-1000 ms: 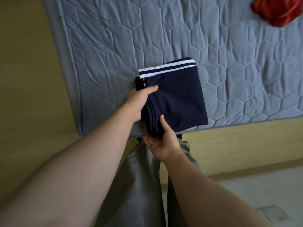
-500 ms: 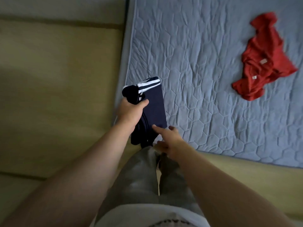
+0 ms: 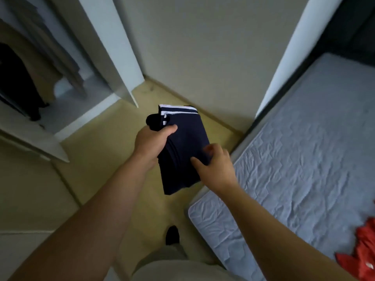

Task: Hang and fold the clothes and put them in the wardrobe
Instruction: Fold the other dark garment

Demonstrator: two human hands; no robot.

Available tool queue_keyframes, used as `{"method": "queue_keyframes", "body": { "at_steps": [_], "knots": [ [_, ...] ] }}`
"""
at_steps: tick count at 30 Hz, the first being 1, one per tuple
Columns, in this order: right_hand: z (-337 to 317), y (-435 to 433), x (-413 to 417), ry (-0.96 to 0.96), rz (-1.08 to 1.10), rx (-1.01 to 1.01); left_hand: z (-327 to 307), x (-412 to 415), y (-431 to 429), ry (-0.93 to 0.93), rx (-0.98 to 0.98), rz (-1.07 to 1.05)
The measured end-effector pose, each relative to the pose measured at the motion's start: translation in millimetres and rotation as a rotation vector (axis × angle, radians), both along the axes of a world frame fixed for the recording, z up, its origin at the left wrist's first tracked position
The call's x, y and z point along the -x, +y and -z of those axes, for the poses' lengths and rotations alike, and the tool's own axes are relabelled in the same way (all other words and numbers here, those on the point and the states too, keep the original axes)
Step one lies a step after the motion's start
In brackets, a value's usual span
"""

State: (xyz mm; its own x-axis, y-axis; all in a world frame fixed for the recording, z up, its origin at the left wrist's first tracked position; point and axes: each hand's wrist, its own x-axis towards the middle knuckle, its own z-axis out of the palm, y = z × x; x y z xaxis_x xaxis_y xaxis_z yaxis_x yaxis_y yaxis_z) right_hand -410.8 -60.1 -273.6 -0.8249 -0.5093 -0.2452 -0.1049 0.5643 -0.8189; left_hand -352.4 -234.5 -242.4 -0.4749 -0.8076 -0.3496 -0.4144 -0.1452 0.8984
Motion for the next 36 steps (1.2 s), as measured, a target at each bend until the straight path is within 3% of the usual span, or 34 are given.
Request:
{"method": "queue_keyframes", "body": {
  "at_steps": [3,5,9,11,13,17,23,29,36],
  "knots": [
    [-41.4,-69.0,-0.1,0.186,-0.138,0.104,-33.7,-27.2,-68.1,-0.034,0.166,0.069],
    [-63.5,-120.9,-1.3,0.417,-0.217,0.124,-51.8,-45.8,-119.3,-0.113,0.291,0.16],
    [-101.0,-240.2,-7.3,0.758,-0.52,0.052,-80.6,-77.9,-222.2,-0.336,0.565,0.496],
    [-116.5,-300.7,-11.1,0.719,-0.726,-0.01,-94.0,-89.4,-270.6,-0.44,0.673,0.643],
    [-127.9,-355.7,-17.5,0.513,-0.912,-0.05,-105.3,-101.2,-315.8,-0.495,0.733,0.722],
    [-135.8,-438.8,-30.8,0.369,-1.02,-0.104,-115.7,-121.3,-390.6,-0.508,0.776,0.782],
    [-142.4,-550.4,-45.1,0.509,-1.1,-0.161,-107.8,-151.3,-488.6,-0.424,0.633,0.618],
    [-142.4,-669.3,-39.4,0.499,-1.324,-0.192,-106.2,-156.7,-587.7,-0.49,0.628,0.541],
    [-165.7,-830.1,-12.3,0.634,-1.446,-0.072,-127.5,-144.9,-721.4,-0.483,0.573,0.432]
  ]
}}
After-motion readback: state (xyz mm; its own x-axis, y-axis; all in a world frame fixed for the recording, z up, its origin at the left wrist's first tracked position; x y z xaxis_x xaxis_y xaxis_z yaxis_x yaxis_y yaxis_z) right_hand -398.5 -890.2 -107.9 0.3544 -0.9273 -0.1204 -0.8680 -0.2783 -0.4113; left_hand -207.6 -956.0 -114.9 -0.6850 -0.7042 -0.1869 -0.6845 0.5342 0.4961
